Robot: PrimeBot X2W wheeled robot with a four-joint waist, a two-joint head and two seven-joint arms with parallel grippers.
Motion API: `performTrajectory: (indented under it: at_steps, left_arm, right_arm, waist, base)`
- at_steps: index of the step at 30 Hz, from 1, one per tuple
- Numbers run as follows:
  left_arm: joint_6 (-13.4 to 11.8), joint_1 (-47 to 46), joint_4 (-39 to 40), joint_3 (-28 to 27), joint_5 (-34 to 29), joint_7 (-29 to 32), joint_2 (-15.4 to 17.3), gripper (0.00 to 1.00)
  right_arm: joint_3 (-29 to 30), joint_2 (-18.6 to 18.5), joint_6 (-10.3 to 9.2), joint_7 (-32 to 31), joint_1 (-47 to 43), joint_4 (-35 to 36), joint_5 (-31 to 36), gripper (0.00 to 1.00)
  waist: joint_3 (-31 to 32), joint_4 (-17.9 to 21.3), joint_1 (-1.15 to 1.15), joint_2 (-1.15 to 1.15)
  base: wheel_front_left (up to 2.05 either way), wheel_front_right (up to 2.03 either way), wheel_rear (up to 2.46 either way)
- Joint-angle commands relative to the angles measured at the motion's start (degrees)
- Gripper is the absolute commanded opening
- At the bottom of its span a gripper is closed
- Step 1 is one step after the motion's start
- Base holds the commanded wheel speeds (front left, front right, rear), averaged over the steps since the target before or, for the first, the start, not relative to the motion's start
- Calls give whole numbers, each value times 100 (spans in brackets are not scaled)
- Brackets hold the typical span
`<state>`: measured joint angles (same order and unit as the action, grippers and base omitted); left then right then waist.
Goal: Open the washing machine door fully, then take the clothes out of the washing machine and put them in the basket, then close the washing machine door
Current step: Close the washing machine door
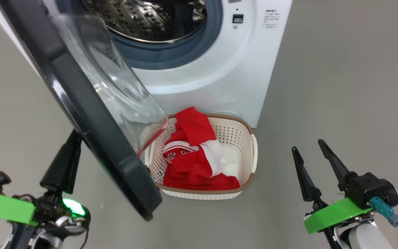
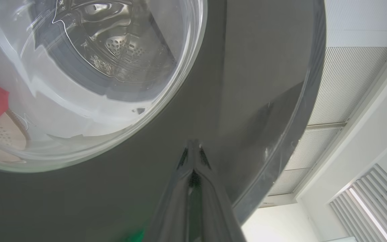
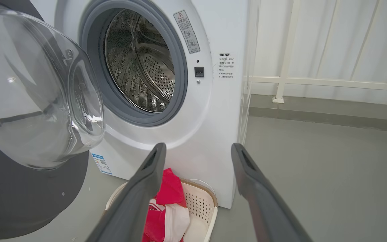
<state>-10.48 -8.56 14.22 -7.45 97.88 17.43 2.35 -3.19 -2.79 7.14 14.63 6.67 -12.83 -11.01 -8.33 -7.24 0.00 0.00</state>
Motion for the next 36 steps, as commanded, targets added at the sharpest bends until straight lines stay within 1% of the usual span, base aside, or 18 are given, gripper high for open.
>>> performTrajectory:
  at_steps: [1,12,19,36]
  left_arm:
    - [106,-247,136,-114,8,-14,68,0]
    - [365,-517,28,8,81,-253,60,0]
    - [459,-737,-36,114,77,-361,58,0]
    - [809,-1346,-412,366,179,-564,55,0]
  right_arm:
    - [-118,-9,35,37,190,154,-9,100]
    - [-74,-9,35,37,301,181,-33,100]
    - [-53,-9,35,37,392,223,-24,100]
    - [93,-9,35,37,509,296,4,100]
  waist:
    - [-80,94,0,0]
    - [-302,412,0,0]
    - [-500,575,0,0]
    - [-741,709,0,0]
  base:
    - [0,0,0]
    - [0,0,0]
    - [0,0,0]
    - [0,0,0]
